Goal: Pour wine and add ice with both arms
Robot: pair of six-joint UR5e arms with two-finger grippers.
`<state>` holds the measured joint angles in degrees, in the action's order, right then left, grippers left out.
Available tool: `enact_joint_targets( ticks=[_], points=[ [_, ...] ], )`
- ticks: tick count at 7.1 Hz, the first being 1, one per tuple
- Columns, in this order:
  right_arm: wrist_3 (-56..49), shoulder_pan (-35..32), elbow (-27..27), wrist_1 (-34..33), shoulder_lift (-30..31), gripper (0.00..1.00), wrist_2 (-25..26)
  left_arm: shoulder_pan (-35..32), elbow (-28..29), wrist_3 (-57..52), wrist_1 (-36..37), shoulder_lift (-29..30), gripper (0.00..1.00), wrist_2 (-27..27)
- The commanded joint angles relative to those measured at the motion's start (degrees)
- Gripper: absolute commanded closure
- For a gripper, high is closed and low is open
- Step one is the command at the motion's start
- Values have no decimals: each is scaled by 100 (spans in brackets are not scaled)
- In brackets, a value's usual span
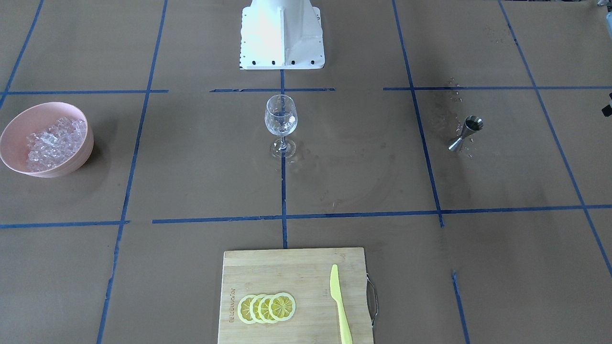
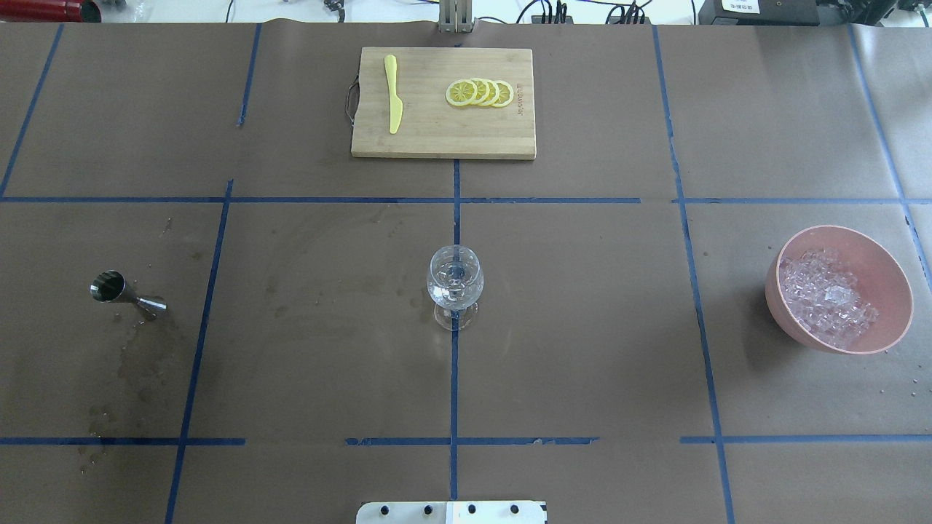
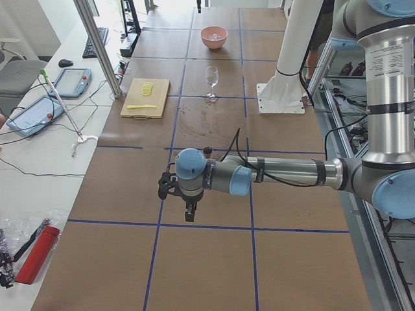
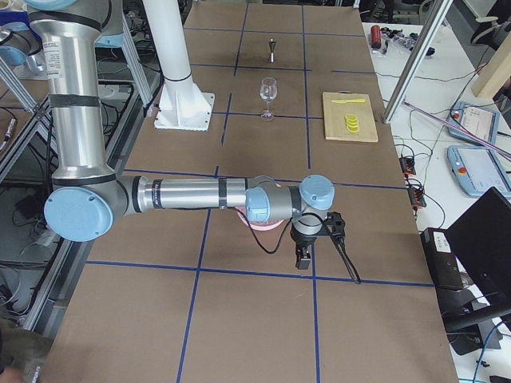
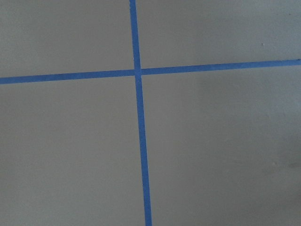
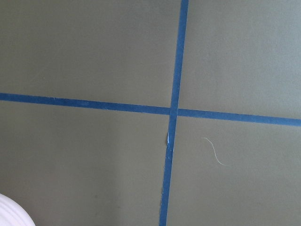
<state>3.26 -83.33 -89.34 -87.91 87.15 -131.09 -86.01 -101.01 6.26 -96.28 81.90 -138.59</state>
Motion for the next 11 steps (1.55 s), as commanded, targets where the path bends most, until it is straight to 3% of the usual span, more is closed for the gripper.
enact_joint_targets(
  ticks=[1,3,6,7,9,10,11],
  points=[
    [-45,-25,13,19,4,0,22,-21,-252,-2,328,11,0,7],
    [-9,-25,-75,37,-14,0,13,66,-261,16,329,291,0,339],
    [17,-25,-180,37,-49,0,22,41,-402,42,128,729,0,271],
    [17,-25,-198,37,-49,0,22,66,-341,42,-187,653,0,262],
    [8,-16,-198,89,-40,0,5,145,-210,42,-1799,565,0,271],
    [17,-16,-146,464,47,0,-4,215,-104,42,-2294,547,0,305],
    [8,-16,-93,737,144,0,-56,581,88,33,-2769,538,0,871]
  ],
)
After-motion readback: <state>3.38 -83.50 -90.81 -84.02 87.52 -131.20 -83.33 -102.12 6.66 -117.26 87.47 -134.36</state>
